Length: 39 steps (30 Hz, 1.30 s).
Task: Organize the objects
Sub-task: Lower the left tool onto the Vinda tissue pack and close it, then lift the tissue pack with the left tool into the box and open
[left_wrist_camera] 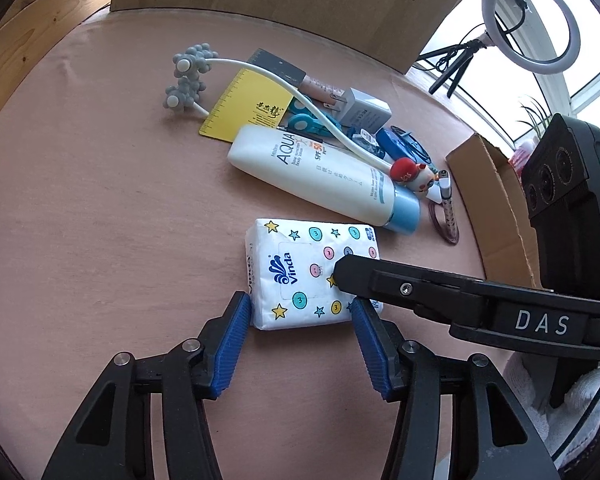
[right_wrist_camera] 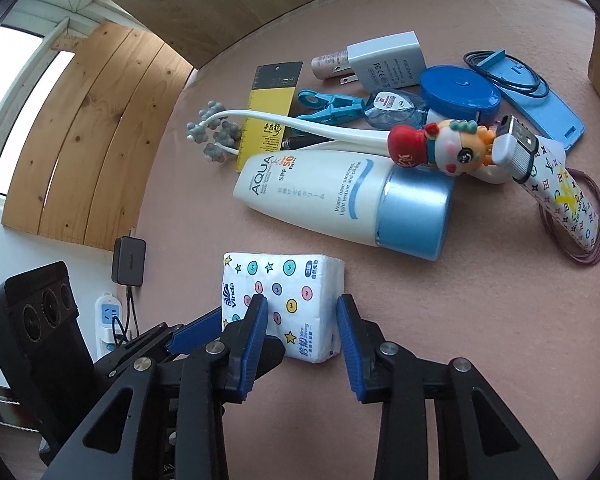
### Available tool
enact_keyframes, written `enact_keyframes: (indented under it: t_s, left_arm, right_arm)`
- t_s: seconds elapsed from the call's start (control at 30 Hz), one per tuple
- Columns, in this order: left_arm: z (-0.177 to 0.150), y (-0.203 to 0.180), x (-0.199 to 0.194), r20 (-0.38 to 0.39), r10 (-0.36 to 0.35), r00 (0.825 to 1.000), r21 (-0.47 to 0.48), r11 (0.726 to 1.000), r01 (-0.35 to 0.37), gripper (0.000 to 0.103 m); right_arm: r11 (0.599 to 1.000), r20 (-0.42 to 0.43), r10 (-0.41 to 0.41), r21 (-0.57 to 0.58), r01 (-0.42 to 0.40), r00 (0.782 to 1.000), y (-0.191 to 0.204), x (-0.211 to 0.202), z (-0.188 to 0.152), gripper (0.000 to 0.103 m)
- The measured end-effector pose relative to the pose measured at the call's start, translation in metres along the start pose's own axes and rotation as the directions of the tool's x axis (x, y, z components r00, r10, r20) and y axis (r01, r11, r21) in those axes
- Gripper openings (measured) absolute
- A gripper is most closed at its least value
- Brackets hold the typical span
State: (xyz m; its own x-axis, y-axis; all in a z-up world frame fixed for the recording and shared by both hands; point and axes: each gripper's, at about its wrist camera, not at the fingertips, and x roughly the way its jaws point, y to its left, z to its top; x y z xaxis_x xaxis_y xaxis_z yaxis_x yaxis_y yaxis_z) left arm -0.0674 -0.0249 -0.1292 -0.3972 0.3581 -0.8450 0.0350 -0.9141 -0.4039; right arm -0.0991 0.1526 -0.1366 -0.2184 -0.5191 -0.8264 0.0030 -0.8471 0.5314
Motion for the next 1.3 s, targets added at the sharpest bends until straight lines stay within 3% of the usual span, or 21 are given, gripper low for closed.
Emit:
enact_keyframes:
  t_s: [0.27,0.6,0.97,1.3]
  left_arm:
    - [-0.004,-0.021,0.004,0.008,-0.008,1.000,-0.005,1.000,0.008,0.056]
    - [0.001,-0.079,-0.011,0.065,-0.069,0.996,0.050,0.997,0.066,0.056]
    - [0.008,-0.171,-0.015,0.091,-0.170,0.981,0.166,0.974,0.153,0.056]
    - [0.006,-0.252,0.016,0.053,-0.240,0.969,0.265,0.939,0.218,0.056]
  right_arm:
    - [0.999,0.007,-0.033,-0.011,0.033,0.999,-0.005,-0.016,-0.006,0.033]
    - [0.999,0.139,-0.038,-0.007,0.040,0.989,-0.024,-0.084,-0.019,0.033]
    - [0.996,0.287,-0.076,0.076,0.056,0.955,-0.074,-0.169,-0.037,0.033]
    - [0.981,0.371,-0.154,0.171,0.096,0.916,-0.132,-0.221,-0.059,0.033]
